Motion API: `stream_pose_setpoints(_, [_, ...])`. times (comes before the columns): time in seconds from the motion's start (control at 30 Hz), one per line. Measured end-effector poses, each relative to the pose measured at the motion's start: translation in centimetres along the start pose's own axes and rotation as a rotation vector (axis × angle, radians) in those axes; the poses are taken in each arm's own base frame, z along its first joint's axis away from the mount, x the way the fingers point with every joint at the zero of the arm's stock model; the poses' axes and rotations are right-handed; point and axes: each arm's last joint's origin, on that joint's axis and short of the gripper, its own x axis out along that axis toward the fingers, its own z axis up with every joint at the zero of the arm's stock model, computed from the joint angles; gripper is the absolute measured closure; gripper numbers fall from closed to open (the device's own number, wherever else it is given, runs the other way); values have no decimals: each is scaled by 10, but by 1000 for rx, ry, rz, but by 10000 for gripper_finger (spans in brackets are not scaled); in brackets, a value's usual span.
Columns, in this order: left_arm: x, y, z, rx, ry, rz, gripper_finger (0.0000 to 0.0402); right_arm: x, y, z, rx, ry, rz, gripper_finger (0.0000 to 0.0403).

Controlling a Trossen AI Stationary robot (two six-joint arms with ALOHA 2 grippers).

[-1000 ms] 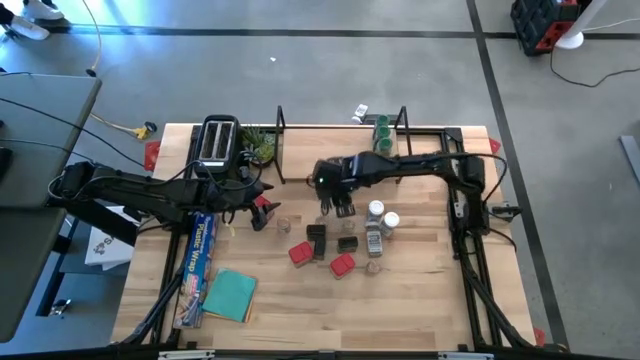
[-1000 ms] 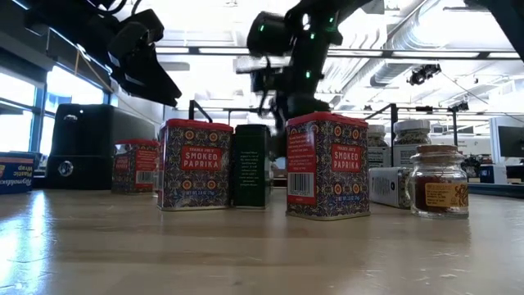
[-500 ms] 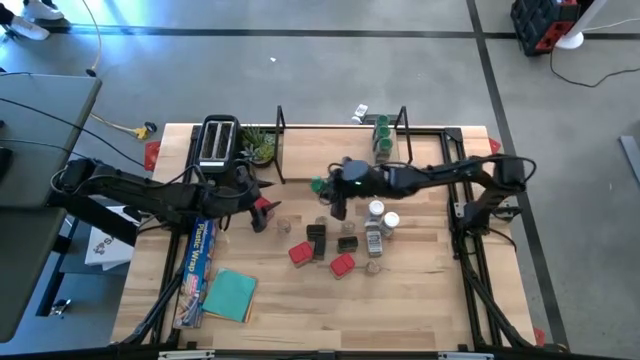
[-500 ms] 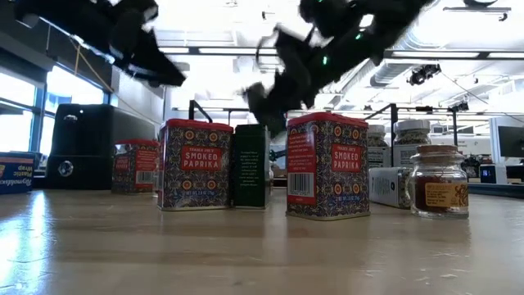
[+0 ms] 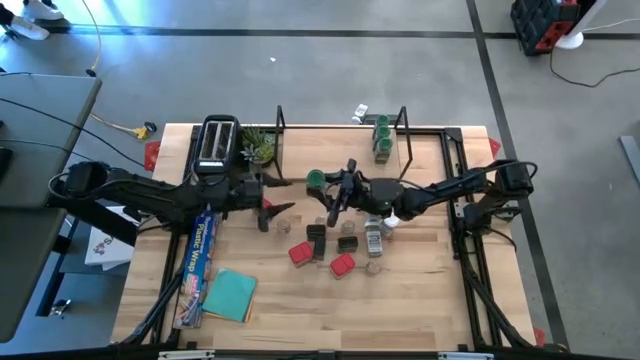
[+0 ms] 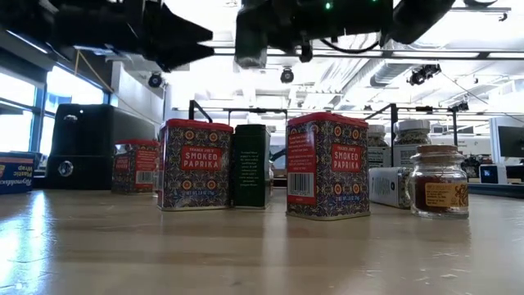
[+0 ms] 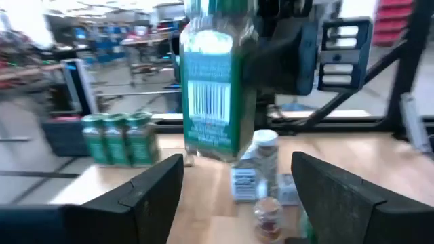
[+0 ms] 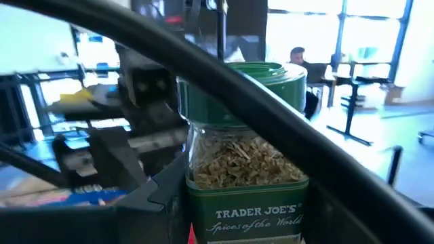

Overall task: Shelf spices
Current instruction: Put the green seasoning bottle on the shelf aligned with the other green seasoning bottles

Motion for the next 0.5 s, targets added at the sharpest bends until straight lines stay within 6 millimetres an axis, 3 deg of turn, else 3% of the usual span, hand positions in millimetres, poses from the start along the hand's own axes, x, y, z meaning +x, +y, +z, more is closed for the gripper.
stream_pose_setpoints(0.23, [23, 8, -12, -68, -21, -81, 103, 0, 3, 2, -1, -26, 88, 215])
stream_pose_setpoints(0.5, [51, 6, -8, -77, -18, -134, 97, 0, 4, 3, -16, -32, 150, 215])
